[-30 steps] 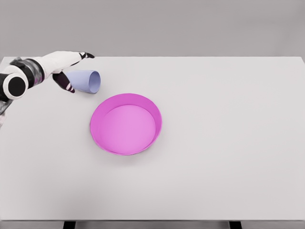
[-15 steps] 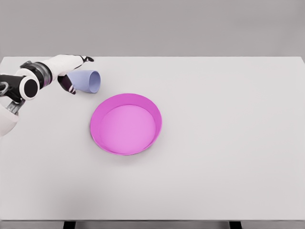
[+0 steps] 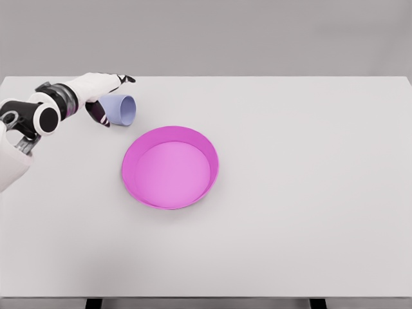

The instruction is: Flip the cup with left arm and place it on the plate

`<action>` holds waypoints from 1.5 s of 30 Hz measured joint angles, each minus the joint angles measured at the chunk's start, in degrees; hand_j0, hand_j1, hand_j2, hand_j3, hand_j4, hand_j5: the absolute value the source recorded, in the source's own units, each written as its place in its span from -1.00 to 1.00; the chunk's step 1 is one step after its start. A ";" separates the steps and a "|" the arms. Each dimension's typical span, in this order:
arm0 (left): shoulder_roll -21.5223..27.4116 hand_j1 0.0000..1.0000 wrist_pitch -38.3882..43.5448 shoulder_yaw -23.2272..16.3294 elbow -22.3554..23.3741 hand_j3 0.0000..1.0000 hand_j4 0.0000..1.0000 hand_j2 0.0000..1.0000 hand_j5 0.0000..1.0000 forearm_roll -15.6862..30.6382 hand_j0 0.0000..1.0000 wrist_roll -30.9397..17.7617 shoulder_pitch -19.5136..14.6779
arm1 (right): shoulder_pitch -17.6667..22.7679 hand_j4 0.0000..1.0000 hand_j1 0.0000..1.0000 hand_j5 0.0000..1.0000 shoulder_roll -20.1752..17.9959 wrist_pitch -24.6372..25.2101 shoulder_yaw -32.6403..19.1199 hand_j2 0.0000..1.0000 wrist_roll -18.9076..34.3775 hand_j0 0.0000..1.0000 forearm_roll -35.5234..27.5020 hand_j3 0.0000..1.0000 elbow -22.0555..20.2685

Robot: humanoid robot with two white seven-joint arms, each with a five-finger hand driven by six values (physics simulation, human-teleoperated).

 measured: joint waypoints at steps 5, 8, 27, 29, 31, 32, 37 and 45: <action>-0.61 1.00 -0.91 -0.01 2.70 1.00 1.00 1.00 1.00 -0.85 1.00 0.00 -1.23 | 0.00 1.00 1.00 1.00 0.00 0.00 0.00 1.00 0.00 1.00 0.00 1.00 0.00; -1.57 1.00 -1.78 -0.02 4.86 1.00 1.00 1.00 1.00 -1.17 1.00 0.00 -1.23 | 0.00 1.00 1.00 1.00 0.00 0.00 0.00 1.00 0.00 1.00 0.00 1.00 0.00; -4.85 1.00 -2.56 -1.86 9.12 1.00 1.00 1.00 1.00 -4.55 1.00 0.00 -1.85 | 0.00 1.00 1.00 1.00 0.00 0.00 0.00 1.00 0.00 1.00 0.00 1.00 0.00; -4.91 1.00 -2.86 -1.91 9.46 1.00 1.00 1.00 1.00 -4.89 1.00 0.00 -1.85 | 0.00 1.00 1.00 1.00 0.00 0.00 0.00 1.00 0.00 1.00 0.00 1.00 0.00; -4.94 1.00 -3.02 -1.93 9.64 1.00 1.00 1.00 1.00 -5.12 1.00 0.00 -1.85 | 0.00 1.00 1.00 1.00 0.00 0.00 0.00 1.00 0.00 1.00 0.00 1.00 0.00; -4.95 1.00 -3.07 -1.94 9.69 1.00 1.00 1.00 1.00 -5.19 1.00 0.00 -1.85 | 0.00 1.00 1.00 1.00 0.00 0.00 0.00 1.00 0.00 1.00 0.00 1.00 0.00; -5.14 1.00 -3.20 -2.01 9.93 1.00 1.00 1.00 1.00 -5.36 1.00 0.00 -1.85 | 0.00 1.00 1.00 1.00 0.00 0.00 0.00 1.00 0.00 1.00 0.00 1.00 0.00; -6.49 1.00 -3.90 -2.04 12.15 1.00 1.00 1.00 1.00 -7.05 1.00 0.00 -1.85 | 0.00 1.00 1.00 1.00 0.00 0.00 0.00 1.00 0.00 1.00 0.00 1.00 0.00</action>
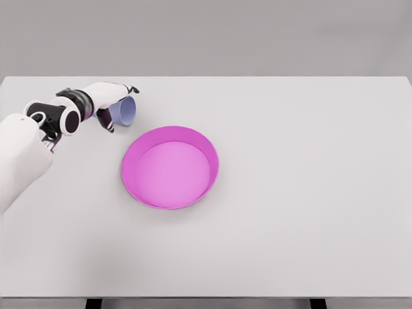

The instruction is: Flip the cup with left arm and place it on the plate

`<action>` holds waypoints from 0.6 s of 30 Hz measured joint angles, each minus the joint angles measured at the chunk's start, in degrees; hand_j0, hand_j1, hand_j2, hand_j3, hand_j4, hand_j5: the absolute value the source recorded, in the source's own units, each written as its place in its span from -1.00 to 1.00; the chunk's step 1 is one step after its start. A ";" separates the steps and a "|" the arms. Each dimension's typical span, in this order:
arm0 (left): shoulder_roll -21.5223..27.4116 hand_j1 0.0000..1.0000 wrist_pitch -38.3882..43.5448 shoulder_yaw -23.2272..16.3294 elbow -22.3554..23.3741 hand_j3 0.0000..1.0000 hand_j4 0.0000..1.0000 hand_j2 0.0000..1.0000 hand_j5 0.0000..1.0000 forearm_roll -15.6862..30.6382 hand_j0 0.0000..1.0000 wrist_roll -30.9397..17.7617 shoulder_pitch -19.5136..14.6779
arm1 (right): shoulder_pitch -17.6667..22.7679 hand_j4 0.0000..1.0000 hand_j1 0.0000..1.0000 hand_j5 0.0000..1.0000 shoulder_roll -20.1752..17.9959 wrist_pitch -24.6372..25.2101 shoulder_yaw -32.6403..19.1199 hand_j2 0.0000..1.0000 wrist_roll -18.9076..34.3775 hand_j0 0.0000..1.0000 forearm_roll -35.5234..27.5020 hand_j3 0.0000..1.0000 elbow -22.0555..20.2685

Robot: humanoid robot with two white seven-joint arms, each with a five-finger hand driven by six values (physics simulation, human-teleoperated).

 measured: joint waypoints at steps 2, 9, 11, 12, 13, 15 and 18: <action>-0.03 1.00 -0.05 0.00 0.13 1.00 1.00 1.00 1.00 -0.27 1.00 0.00 0.00 | 0.00 1.00 1.00 1.00 0.00 0.00 0.00 1.00 0.00 1.00 0.00 1.00 0.00; -0.07 1.00 -0.22 0.00 1.04 1.00 1.00 1.00 1.00 -1.39 1.00 0.00 -0.26 | 0.00 1.00 1.00 1.00 0.00 0.00 0.00 1.00 0.00 1.00 0.00 1.00 0.00; -0.15 1.00 -0.25 0.00 1.24 1.00 1.00 1.00 1.00 -1.51 1.00 0.00 -0.26 | 0.00 1.00 1.00 1.00 0.00 0.00 0.00 1.00 0.00 1.00 0.00 1.00 0.00; -0.18 1.00 -0.26 0.00 1.30 1.00 1.00 1.00 1.00 -1.55 1.00 0.00 -0.35 | 0.00 1.00 1.00 1.00 0.00 0.00 0.00 1.00 0.00 1.00 0.00 1.00 0.00; -0.20 1.00 -0.26 0.00 1.35 1.00 1.00 1.00 1.00 -1.59 1.00 0.00 -0.26 | 0.00 1.00 1.00 1.00 0.00 0.00 0.00 1.00 0.00 1.00 0.00 1.00 0.00; -0.25 1.00 -0.27 0.00 1.45 1.00 1.00 1.00 1.00 -2.07 1.00 0.00 -0.35 | 0.00 1.00 1.00 1.00 0.00 0.00 0.00 1.00 0.00 1.00 0.00 1.00 0.00; -0.55 1.00 -0.27 0.00 2.04 1.00 1.00 1.00 1.00 -2.87 1.00 0.00 -0.35 | 0.00 1.00 1.00 1.00 0.00 0.00 0.00 1.00 0.00 1.00 0.00 1.00 0.00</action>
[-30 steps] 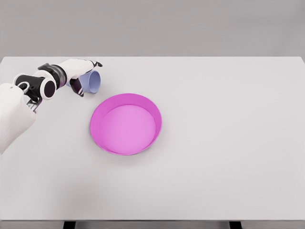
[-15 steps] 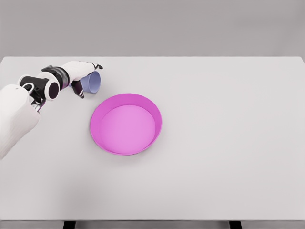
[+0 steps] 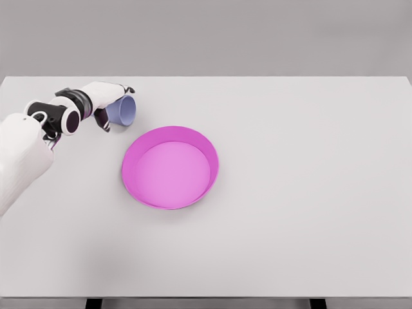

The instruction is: Flip the cup with left arm and place it on the plate

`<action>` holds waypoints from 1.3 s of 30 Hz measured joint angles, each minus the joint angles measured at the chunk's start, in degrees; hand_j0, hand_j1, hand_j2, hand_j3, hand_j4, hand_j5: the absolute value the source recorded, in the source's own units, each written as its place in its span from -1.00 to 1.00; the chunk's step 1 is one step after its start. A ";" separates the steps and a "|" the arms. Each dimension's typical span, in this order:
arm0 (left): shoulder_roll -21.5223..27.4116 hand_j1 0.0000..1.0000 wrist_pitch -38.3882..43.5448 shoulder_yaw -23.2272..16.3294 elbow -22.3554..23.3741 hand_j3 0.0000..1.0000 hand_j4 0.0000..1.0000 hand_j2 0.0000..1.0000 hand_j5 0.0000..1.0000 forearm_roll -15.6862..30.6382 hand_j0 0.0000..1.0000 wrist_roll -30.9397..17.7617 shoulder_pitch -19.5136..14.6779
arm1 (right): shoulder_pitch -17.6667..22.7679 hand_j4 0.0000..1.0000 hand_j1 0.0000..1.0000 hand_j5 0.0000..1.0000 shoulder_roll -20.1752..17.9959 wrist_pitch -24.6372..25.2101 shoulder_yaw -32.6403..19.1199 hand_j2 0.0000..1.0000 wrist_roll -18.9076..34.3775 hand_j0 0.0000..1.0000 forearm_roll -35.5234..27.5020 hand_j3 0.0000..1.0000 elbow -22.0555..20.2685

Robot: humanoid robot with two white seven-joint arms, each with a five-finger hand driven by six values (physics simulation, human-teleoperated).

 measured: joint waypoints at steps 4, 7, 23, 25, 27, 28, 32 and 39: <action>-0.45 1.00 -0.46 -0.01 0.85 1.00 1.00 1.00 1.00 -0.25 1.00 0.00 -0.35 | 0.00 1.00 1.00 1.00 0.00 0.00 0.00 1.00 0.00 1.00 0.00 1.00 0.00; -0.88 1.00 -0.95 0.00 2.24 1.00 1.00 1.00 1.00 -0.38 1.00 0.00 -0.70 | 0.00 1.00 1.00 1.00 0.00 0.00 0.00 1.00 0.00 1.00 0.00 1.00 0.00; -1.88 0.96 -1.59 -0.54 3.19 0.96 0.96 0.96 0.96 -0.61 0.96 0.00 -0.79 | 0.00 1.00 1.00 1.00 0.00 0.00 0.00 1.00 0.00 1.00 0.00 1.00 0.00; -1.92 0.92 -1.59 -0.54 3.19 0.92 0.92 0.92 0.92 -0.62 0.92 0.00 -0.79 | 0.00 1.00 1.00 1.00 0.00 0.00 0.00 1.00 0.00 1.00 0.00 1.00 0.00; -1.97 0.87 -1.58 -0.54 3.20 0.87 0.87 0.87 0.87 -0.63 0.87 0.00 -0.79 | 0.00 1.00 1.00 1.00 0.00 0.00 0.00 1.00 0.00 1.00 0.00 1.00 0.00; -2.02 0.82 -1.56 -0.54 3.20 0.82 0.82 0.82 0.82 -0.62 0.82 0.00 -0.79 | 0.00 1.00 1.00 1.00 0.00 0.00 0.00 1.00 0.00 1.00 0.00 1.00 0.00; -2.12 0.62 -1.43 -0.53 3.20 0.62 0.62 0.62 0.62 -0.62 0.62 0.01 -0.79 | 0.00 1.00 1.00 1.00 0.00 0.00 0.00 1.00 0.00 1.00 0.00 1.00 0.00; -2.27 0.51 -1.63 -0.34 4.12 0.51 0.51 0.51 0.51 -0.67 0.51 0.28 -0.79 | 0.00 1.00 1.00 1.00 0.00 0.00 0.00 1.00 0.00 1.00 0.00 1.00 0.00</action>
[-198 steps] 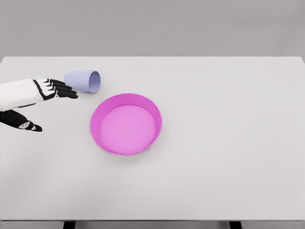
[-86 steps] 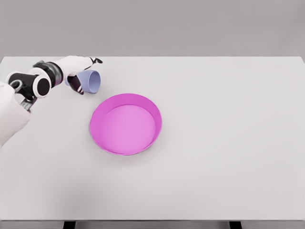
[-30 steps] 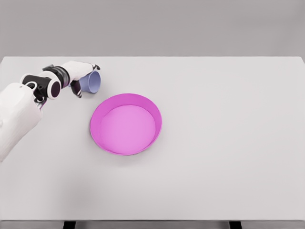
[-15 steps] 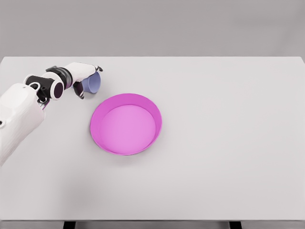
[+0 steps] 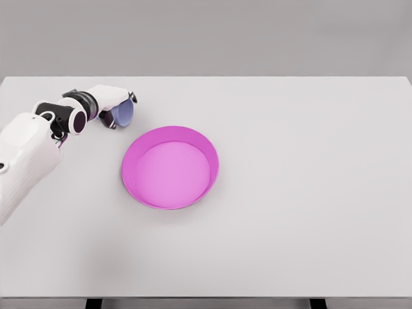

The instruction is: Flip the cup with left arm and place it on the plate

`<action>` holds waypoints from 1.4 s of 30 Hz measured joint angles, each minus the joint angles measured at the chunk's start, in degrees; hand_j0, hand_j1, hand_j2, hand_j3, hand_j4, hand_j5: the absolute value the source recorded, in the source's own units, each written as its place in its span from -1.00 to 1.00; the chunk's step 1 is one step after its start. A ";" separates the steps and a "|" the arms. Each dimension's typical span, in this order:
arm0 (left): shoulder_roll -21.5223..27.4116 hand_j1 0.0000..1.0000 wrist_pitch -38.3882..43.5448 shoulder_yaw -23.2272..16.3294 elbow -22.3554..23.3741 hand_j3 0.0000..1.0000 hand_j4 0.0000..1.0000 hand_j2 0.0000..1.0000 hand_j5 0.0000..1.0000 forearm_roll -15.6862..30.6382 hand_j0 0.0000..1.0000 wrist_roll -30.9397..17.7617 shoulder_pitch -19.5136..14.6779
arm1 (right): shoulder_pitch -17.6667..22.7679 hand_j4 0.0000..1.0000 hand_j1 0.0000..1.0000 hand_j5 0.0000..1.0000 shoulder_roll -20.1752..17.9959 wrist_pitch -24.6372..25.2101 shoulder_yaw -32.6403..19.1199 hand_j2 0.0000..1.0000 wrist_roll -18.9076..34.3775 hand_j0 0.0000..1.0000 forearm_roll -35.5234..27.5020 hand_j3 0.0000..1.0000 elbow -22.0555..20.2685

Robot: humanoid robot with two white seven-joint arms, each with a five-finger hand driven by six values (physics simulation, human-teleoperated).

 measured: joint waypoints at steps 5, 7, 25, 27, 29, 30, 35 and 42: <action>0.07 0.57 0.27 0.29 0.24 0.57 0.57 0.57 0.57 0.21 0.57 -0.19 -0.35 | 0.00 1.00 1.00 1.00 0.00 0.00 0.00 1.00 0.00 1.00 0.00 1.00 0.00; 0.13 0.56 0.30 0.52 0.25 0.56 0.56 0.56 0.56 0.45 0.56 -0.23 -0.44 | 0.00 1.00 1.00 1.00 0.00 0.00 0.00 1.00 0.00 1.00 0.00 1.00 0.00; 0.80 0.61 0.10 2.17 -0.66 0.61 0.61 0.61 0.61 0.96 0.61 -0.28 -1.32 | 0.00 1.00 1.00 1.00 0.00 0.00 0.00 1.00 0.00 1.00 0.00 1.00 0.00; 0.85 0.61 0.10 2.50 -1.34 0.61 0.61 0.61 0.61 1.01 0.61 -0.28 -1.05 | 0.00 1.00 1.00 1.00 0.00 0.00 0.00 1.00 0.00 1.00 0.00 1.00 0.00; 1.00 0.60 0.12 2.83 -2.35 0.60 0.60 0.60 0.60 1.07 0.60 -0.28 -1.05 | 0.00 1.00 1.00 1.00 0.00 0.00 0.00 1.00 0.00 1.00 0.00 1.00 0.00; 1.07 0.59 0.12 3.06 -2.69 0.59 0.59 0.59 0.59 1.08 0.59 -0.28 -0.79 | 0.00 1.00 1.00 1.00 0.00 0.00 0.00 1.00 0.00 1.00 0.00 1.00 0.00; 1.40 0.58 0.14 3.66 -3.50 0.58 0.58 0.58 0.58 1.09 0.58 -0.28 -0.70 | 0.00 1.00 1.00 1.00 0.00 0.00 0.00 1.00 0.00 1.00 0.00 1.00 0.00; 2.16 0.51 0.22 3.83 -4.60 0.51 0.51 0.51 0.51 1.08 0.51 -0.28 -0.53 | 0.00 1.00 1.00 1.00 0.00 0.00 0.00 1.00 0.00 1.00 0.00 1.00 0.00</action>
